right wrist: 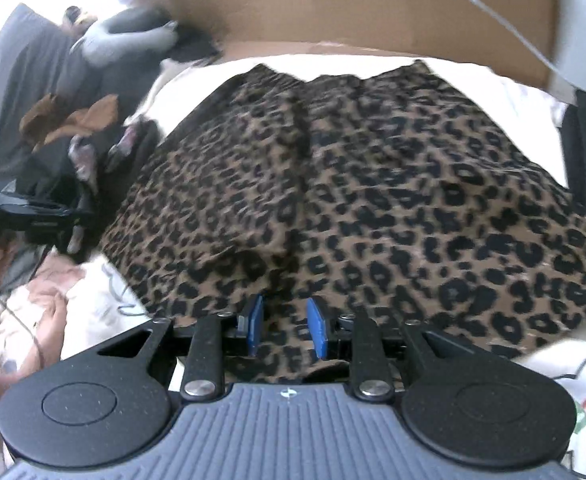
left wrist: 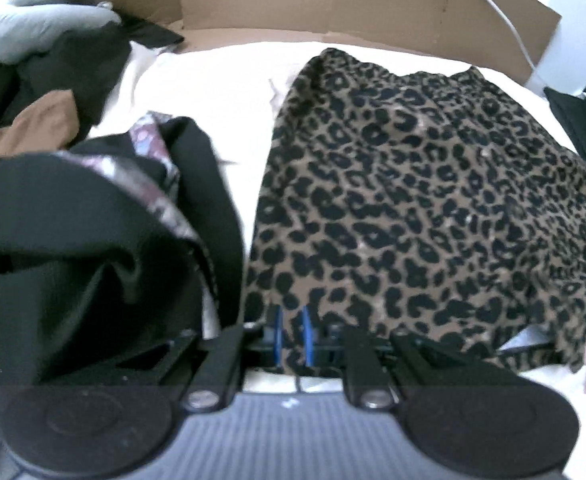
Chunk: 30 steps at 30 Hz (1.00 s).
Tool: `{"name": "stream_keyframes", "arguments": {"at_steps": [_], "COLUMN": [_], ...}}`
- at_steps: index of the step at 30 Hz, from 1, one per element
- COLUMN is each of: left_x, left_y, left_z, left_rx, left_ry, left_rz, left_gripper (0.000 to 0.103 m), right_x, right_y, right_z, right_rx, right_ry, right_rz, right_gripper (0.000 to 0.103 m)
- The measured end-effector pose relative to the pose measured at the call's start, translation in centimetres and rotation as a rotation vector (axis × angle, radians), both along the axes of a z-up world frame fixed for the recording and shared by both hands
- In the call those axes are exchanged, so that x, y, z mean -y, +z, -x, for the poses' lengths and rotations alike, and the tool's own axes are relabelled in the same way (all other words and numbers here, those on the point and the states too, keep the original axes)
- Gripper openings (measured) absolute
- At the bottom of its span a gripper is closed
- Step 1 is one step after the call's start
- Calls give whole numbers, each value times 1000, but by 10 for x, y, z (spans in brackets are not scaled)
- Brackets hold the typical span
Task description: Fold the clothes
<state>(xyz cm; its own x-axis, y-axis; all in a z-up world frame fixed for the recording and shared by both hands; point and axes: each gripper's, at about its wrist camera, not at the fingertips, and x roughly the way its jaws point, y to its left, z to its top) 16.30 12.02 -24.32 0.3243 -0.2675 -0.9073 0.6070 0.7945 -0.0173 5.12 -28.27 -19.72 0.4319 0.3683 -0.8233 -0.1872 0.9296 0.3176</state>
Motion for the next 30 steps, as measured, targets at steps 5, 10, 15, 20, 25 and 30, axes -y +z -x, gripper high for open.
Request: {"name": "stream_keyframes", "arguments": {"at_steps": [5, 10, 15, 20, 25, 30], "left_x": [-10, -17, -32, -36, -44, -48], "left_y": [-17, -33, -50, -55, -53, -54], "left_z": [-1, -1, -1, -1, -1, 3], "left_rx": [15, 9, 6, -3, -34, -41], "left_ry": [45, 60, 102, 111, 108, 94], "left_rz": [-9, -14, -2, 50, 102, 116], "left_gripper": [14, 23, 42, 45, 39, 35], "right_x": [-29, -53, -72, -87, -95, -89], "right_y": [-5, -11, -19, -27, -27, -29], "right_z": [-6, -7, -10, -10, -11, -9], "right_rx": [-22, -49, -89, -100, -55, -71], "right_ry": [60, 120, 179, 177, 194, 173], "right_rz": [-4, -7, 35, 56, 100, 95], "right_gripper": [32, 32, 33, 35, 41, 41]}}
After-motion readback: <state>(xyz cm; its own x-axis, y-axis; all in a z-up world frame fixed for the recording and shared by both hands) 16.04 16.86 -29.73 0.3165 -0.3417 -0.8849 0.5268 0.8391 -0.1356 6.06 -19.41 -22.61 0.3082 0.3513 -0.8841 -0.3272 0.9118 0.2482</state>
